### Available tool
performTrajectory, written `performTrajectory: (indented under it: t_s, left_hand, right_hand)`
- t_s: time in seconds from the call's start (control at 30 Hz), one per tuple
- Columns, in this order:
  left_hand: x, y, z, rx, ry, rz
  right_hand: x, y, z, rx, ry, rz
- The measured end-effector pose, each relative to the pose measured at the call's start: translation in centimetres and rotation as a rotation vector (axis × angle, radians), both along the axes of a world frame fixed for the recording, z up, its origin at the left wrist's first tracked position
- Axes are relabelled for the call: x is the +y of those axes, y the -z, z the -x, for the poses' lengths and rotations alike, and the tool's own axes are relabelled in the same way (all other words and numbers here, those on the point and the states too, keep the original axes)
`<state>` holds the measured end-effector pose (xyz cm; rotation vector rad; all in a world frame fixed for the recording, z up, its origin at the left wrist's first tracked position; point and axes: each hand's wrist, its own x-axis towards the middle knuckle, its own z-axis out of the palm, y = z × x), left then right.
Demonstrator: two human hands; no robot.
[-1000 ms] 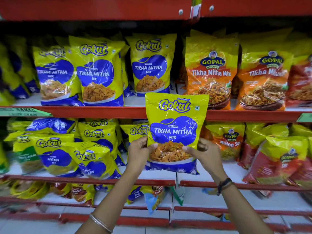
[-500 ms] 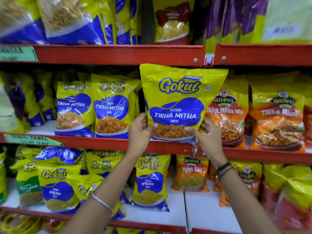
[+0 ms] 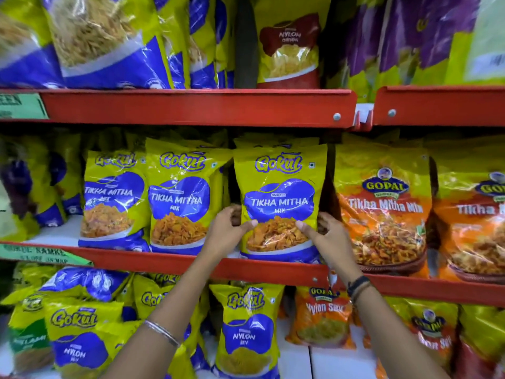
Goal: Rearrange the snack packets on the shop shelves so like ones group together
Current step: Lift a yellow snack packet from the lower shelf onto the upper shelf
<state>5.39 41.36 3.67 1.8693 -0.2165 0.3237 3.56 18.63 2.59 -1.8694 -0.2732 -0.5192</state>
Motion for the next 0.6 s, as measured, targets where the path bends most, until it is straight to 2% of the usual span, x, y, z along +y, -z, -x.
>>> performTrajectory:
  t_s: [0.07,0.2,0.3,0.37,0.5,0.6]
  left_hand:
    - [-0.1,-1.1,-0.6,0.02,0.06,0.17]
    - [-1.1,-4.3,-2.2,-0.025,-0.05,0.475]
    - [-2.1,-6.6,-3.6,-0.075,-0.166,0.54]
    - [-2.6,-7.8,-4.2,-0.074,-0.242,0.597]
    - [-2.7,-8.7,-5.1,-0.005,-0.361,0.629]
    - [-2.6,-8.6,-5.5,-0.024,-0.405,0.611]
  right_hand:
    - [-0.3,-0.7,-0.4,-0.016,0.008,-0.014]
    - [-0.1,-4.2,-3.2,-0.049,0.092,-0.089]
    - [0.5,-7.3,-5.4,-0.103,0.247,-0.066]
    - [0.5,-8.8,-6.3,-0.068,0.339,-0.055]
    - [0.1,-9.7,-7.2,-0.067,0.408,-0.047]
    - [0.0,-9.2,-7.5,-0.103,0.438,0.007]
